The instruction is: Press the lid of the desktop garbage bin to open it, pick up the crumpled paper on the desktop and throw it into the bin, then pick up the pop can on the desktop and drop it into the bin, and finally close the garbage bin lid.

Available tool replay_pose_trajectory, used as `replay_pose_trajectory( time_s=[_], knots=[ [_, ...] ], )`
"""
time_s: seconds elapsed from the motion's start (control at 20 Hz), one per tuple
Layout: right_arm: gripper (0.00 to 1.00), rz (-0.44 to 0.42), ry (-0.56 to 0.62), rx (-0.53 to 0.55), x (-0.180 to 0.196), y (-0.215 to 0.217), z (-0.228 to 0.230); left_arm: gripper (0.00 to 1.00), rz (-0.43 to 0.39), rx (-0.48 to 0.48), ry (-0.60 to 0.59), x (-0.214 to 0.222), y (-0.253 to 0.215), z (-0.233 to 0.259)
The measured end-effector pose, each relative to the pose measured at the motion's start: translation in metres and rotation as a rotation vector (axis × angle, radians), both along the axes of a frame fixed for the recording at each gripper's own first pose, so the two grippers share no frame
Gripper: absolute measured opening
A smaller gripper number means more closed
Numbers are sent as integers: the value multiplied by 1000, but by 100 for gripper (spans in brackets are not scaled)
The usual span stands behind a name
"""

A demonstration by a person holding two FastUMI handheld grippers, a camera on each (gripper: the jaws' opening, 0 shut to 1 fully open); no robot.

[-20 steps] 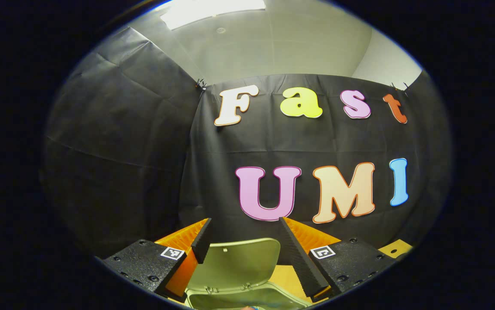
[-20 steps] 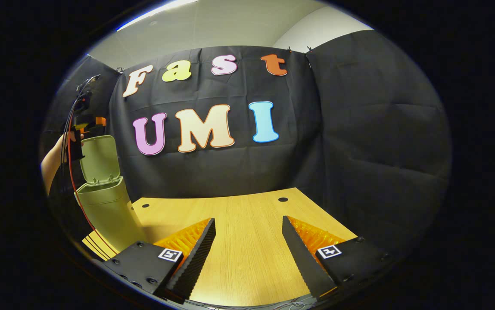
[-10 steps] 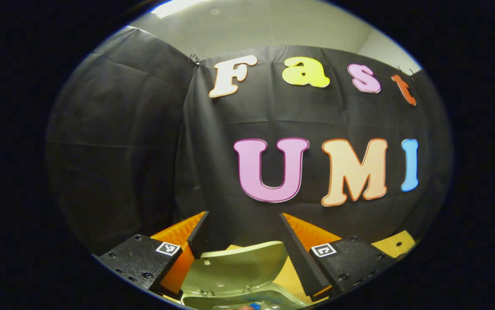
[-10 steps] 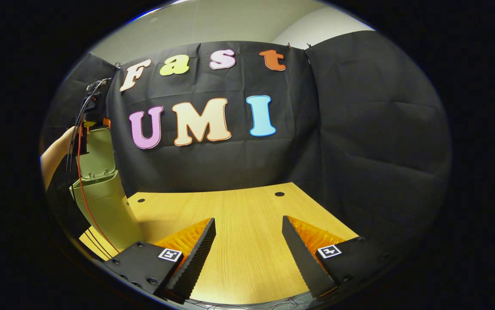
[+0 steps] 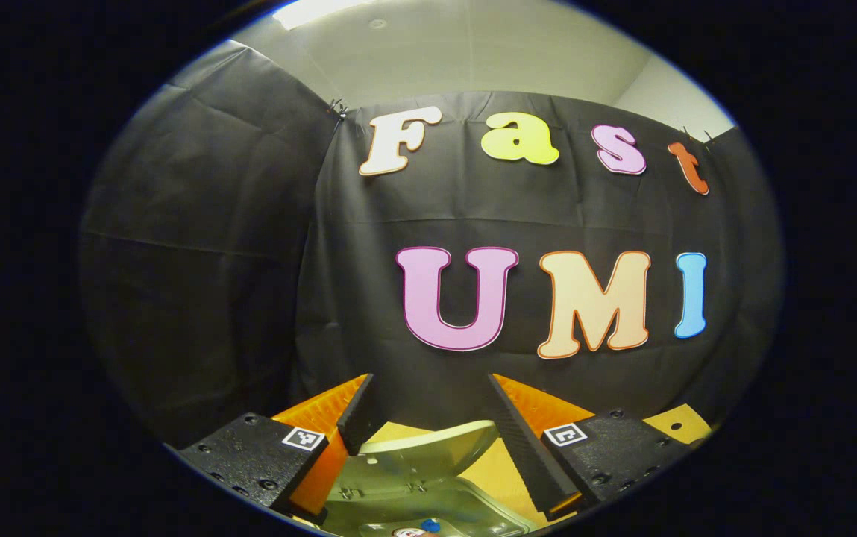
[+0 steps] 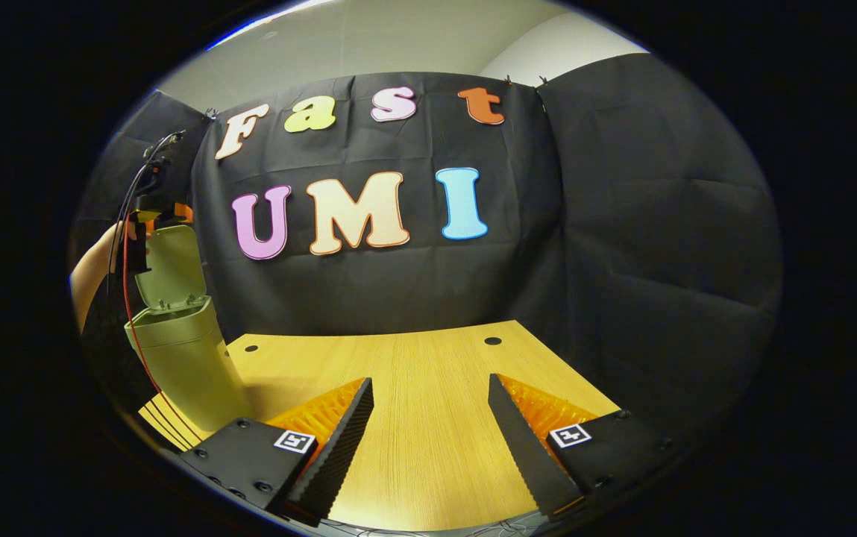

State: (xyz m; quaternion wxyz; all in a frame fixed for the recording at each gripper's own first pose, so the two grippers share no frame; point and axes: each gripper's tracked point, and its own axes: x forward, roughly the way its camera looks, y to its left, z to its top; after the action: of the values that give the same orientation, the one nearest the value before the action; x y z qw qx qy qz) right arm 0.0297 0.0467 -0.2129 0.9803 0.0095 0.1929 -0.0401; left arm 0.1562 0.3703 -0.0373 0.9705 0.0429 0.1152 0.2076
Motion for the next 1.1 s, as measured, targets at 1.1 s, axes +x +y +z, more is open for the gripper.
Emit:
replay_pose_trajectory(
  time_s=[1.1],
  knots=[
    [98,96,25,7,-1,13,-8,87,-18,-161,101,-80,-60,-54]
  ],
)
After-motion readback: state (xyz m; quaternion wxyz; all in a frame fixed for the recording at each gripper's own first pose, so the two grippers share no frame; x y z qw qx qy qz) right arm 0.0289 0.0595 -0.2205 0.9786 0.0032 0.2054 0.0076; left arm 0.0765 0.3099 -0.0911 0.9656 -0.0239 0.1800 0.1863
